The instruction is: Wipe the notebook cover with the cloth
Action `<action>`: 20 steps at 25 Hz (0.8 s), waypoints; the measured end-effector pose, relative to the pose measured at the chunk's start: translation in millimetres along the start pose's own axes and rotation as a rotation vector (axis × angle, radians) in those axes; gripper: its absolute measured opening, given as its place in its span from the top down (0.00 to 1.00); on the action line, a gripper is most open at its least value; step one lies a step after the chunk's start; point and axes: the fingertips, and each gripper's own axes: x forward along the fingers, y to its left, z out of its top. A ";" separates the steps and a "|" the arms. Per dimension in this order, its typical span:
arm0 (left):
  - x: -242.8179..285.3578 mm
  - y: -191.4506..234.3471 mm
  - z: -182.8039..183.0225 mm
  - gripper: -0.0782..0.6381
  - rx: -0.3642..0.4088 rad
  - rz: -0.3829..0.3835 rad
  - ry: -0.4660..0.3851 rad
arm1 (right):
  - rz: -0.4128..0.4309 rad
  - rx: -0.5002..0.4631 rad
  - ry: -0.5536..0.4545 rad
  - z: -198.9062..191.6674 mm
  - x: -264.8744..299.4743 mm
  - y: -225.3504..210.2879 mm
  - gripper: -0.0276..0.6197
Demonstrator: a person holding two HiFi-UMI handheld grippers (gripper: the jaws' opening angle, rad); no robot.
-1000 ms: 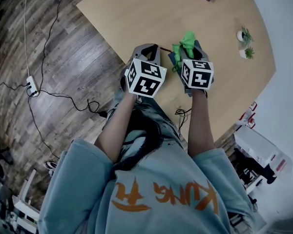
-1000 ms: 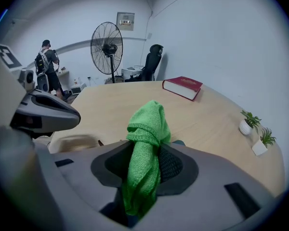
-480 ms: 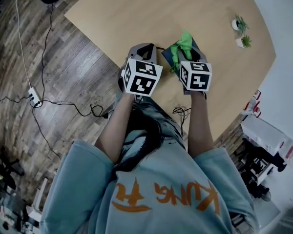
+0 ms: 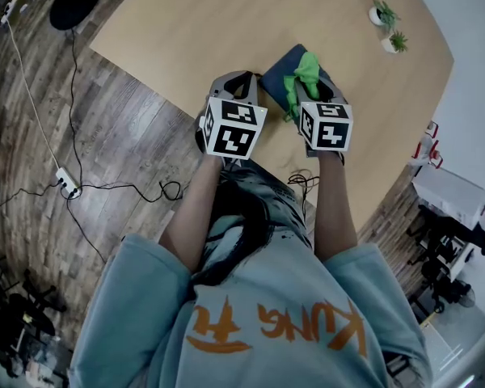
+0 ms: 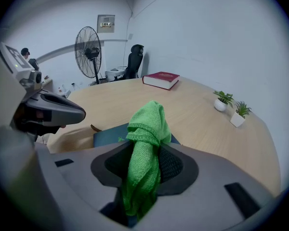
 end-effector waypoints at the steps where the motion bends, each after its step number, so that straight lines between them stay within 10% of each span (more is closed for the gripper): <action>1: 0.3 -3.3 0.0 0.87 0.006 -0.009 0.001 | -0.008 0.009 0.001 -3.2 -2.7 -2.4 0.76; 20: 3.1 -60.3 -9.6 0.87 0.109 -0.141 0.028 | -0.172 0.200 0.020 -75.2 -59.8 -54.2 0.76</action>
